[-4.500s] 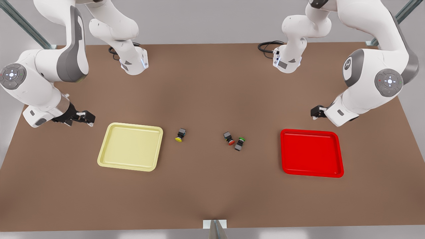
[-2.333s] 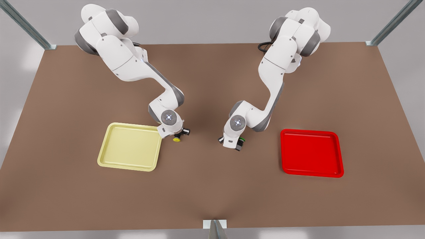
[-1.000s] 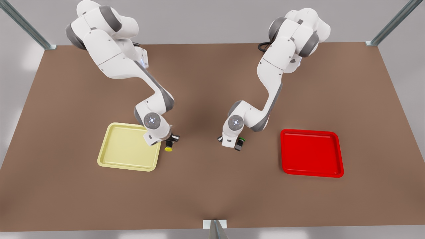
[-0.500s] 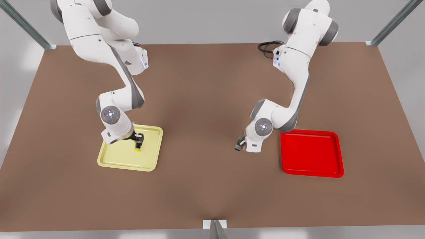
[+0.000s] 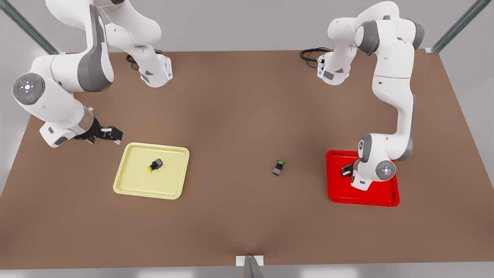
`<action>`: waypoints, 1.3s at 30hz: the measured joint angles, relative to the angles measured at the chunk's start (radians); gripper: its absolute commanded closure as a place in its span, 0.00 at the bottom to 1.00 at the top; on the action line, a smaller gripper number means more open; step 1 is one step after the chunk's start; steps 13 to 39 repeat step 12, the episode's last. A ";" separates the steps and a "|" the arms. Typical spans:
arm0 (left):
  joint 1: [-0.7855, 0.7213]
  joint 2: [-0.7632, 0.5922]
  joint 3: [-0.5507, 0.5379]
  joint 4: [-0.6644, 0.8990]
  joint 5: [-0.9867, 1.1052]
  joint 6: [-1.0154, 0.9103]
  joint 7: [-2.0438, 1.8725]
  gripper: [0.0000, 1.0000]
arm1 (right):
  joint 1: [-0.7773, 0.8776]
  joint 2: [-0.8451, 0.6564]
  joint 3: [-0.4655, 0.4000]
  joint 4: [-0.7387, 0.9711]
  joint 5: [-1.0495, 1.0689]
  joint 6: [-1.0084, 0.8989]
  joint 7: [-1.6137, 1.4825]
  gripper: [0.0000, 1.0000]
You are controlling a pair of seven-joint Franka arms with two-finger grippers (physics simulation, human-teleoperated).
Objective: Place the switches on the corresponding trays according to their colors
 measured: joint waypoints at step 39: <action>-0.064 -0.298 -0.106 0.393 0.011 -0.590 0.265 0.00 | 0.001 -0.003 0.002 -0.006 -0.002 0.006 0.010 0.00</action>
